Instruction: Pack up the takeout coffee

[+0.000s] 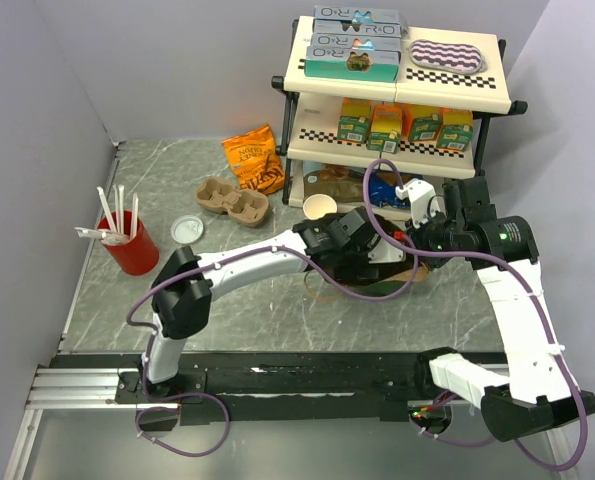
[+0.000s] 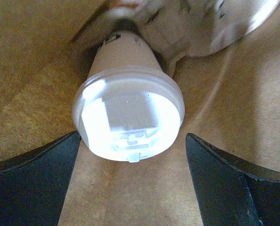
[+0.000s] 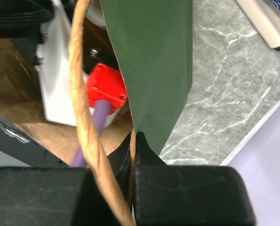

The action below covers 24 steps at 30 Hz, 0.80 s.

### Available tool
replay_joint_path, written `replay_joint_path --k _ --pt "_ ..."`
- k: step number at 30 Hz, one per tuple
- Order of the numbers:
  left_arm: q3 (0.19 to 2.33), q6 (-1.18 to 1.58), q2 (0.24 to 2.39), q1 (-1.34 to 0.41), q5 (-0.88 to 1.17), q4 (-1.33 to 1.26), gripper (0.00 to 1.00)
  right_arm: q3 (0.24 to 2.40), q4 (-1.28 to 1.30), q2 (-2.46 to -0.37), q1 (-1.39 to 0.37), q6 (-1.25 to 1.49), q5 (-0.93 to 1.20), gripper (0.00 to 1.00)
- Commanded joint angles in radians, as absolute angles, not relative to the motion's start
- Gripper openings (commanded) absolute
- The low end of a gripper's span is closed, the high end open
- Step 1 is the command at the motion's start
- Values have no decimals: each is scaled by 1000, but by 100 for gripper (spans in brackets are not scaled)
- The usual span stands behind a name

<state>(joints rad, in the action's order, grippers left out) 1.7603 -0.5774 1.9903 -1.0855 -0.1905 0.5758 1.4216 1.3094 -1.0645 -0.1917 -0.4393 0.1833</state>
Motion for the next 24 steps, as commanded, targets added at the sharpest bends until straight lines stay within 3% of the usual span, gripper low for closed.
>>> replay_joint_path --k 1,24 --pt "1793 -499 1881 -1062 -149 580 99 1450 1344 -1060 -181 -451 149 0" --pt "1779 -457 1729 -1042 224 741 100 1476 1353 -1083 -164 -532 138 0"
